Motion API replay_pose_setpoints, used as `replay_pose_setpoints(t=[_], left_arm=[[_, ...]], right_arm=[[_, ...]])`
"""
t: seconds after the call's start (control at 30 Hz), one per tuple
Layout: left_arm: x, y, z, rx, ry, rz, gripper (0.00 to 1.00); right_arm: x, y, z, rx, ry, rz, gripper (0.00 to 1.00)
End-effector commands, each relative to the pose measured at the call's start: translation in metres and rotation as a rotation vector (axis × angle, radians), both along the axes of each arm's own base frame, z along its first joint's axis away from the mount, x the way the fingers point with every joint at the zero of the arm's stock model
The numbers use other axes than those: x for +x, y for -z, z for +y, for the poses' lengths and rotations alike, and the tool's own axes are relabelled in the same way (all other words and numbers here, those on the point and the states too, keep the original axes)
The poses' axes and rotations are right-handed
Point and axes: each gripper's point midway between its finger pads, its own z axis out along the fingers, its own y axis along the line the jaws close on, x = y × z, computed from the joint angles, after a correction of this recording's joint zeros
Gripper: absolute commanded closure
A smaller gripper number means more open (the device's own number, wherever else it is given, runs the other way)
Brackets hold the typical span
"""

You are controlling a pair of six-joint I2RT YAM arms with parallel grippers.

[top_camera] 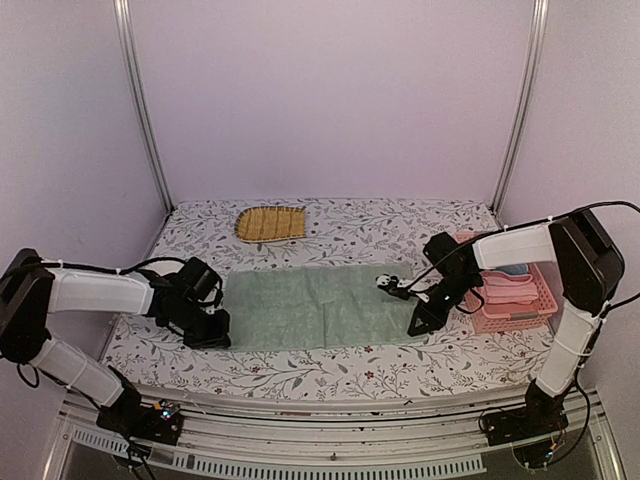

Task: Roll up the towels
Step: Move the towel to the center of the board, then pick up the towel from the center of the board.

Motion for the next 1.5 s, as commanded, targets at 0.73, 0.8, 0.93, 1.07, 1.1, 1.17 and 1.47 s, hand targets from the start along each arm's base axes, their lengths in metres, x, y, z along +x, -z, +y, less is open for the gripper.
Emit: replay_pose_setpoints(t=[0.73,0.8,0.93,1.07,1.1,1.17,1.47], left_arm=[[0.035,-0.089,0.027,0.039,0.000,-0.180,0.93],[0.057,-0.096,0.034,0.042,-0.014,-0.230,0.77],[0.097,-0.099,0.044,-0.012,-0.066,-0.293,0.53],[0.125,-0.095,0.039,-0.057,-0.055,-0.337,0.52],[0.130,-0.092,0.038,-0.056,-0.050,-0.338,0.53],[0.141,-0.086,0.037,-0.048,-0.045,-0.341,0.54],[0.155,-0.059,0.043,0.015,-0.039,-0.300,0.66]], right_arm=[[0.008,-0.078,-0.002,-0.004,-0.018,0.013,0.74],[0.042,-0.089,-0.004,0.023,0.045,-0.030,0.73],[0.110,-0.083,-0.022,0.021,0.210,-0.086,0.74],[0.150,-0.063,-0.036,-0.031,0.309,-0.120,0.74],[0.154,-0.058,-0.035,-0.037,0.313,-0.119,0.74],[0.160,-0.049,-0.032,-0.034,0.316,-0.107,0.74],[0.186,-0.032,-0.029,-0.049,0.341,-0.122,0.70]])
